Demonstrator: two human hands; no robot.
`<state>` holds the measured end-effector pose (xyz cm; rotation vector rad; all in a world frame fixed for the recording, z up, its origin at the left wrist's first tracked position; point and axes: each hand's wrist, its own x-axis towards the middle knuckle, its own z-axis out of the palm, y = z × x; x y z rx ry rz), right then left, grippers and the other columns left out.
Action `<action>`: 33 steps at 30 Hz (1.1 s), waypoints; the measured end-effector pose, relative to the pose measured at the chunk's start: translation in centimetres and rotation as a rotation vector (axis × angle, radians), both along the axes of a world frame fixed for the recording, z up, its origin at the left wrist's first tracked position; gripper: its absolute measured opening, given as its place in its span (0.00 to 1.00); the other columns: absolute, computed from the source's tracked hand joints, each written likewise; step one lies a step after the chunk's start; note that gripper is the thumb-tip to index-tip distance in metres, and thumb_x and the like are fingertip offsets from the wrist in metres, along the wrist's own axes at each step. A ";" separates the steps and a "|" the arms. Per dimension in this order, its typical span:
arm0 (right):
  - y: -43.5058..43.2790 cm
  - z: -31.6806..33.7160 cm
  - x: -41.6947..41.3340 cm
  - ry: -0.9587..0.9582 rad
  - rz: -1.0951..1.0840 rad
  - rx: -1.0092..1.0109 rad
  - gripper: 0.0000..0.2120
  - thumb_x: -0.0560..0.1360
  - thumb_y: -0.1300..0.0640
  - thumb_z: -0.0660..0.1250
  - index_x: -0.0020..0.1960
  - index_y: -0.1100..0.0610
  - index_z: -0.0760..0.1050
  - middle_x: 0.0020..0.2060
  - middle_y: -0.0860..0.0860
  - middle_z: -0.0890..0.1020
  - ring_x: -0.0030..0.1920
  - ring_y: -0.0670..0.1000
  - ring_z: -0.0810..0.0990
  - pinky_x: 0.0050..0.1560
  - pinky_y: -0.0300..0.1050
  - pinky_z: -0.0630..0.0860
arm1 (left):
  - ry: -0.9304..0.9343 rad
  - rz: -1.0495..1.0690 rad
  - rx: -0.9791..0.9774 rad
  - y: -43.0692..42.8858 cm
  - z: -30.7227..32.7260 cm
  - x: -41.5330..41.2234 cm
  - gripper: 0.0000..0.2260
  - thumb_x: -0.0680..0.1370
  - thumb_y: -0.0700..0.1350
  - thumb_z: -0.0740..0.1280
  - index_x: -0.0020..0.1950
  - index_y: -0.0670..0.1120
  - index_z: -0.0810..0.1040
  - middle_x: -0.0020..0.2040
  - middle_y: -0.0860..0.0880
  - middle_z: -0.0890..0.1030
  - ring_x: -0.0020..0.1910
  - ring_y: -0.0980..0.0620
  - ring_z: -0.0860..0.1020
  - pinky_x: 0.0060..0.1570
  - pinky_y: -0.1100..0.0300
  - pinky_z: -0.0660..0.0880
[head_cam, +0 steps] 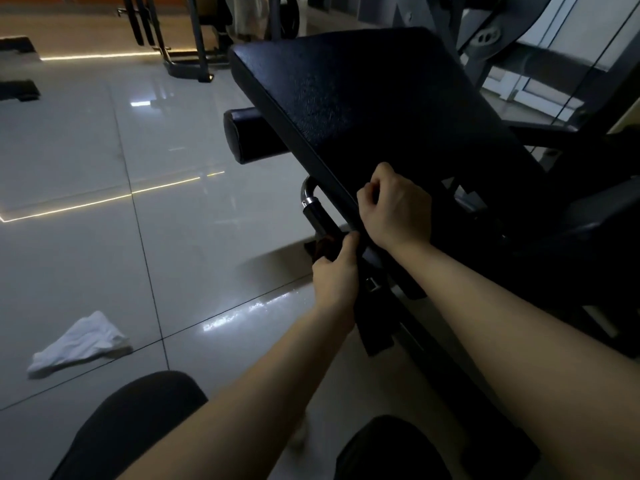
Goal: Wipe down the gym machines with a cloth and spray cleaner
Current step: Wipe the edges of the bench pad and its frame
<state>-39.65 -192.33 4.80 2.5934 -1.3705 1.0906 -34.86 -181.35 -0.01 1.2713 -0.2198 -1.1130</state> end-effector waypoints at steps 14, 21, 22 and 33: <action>0.0 -0.3 -0.4 -0.047 0.055 -0.001 0.07 0.79 0.52 0.61 0.44 0.53 0.68 0.34 0.47 0.73 0.33 0.49 0.72 0.31 0.42 0.59 | 0.087 -0.456 0.202 4.5 3.5 3.4 0.16 0.79 0.55 0.66 0.51 0.42 0.80 0.41 0.44 0.80 0.35 0.48 0.78 0.37 0.58 0.77; -0.2 0.1 -0.2 -0.029 0.018 0.081 0.06 0.77 0.52 0.62 0.44 0.53 0.68 0.36 0.50 0.76 0.38 0.57 0.77 0.38 0.46 0.63 | -0.684 -0.271 -0.160 3.4 2.9 4.7 0.14 0.81 0.64 0.63 0.58 0.57 0.77 0.70 0.47 0.69 0.67 0.49 0.73 0.71 0.47 0.72; -0.3 0.1 -0.2 -0.034 0.017 0.094 0.06 0.77 0.52 0.62 0.45 0.53 0.69 0.37 0.51 0.77 0.39 0.58 0.78 0.38 0.47 0.64 | -0.855 -0.251 -0.176 3.2 2.1 4.2 0.10 0.83 0.58 0.62 0.55 0.55 0.79 0.72 0.47 0.66 0.70 0.46 0.70 0.73 0.47 0.69; -0.4 -0.3 -0.4 -0.062 0.032 0.044 0.07 0.78 0.52 0.61 0.43 0.53 0.68 0.34 0.46 0.73 0.33 0.50 0.73 0.36 0.44 0.63 | -2.125 -0.432 -0.410 4.4 -6.1 2.5 0.15 0.76 0.53 0.67 0.60 0.49 0.82 0.65 0.43 0.76 0.63 0.38 0.74 0.50 0.46 0.77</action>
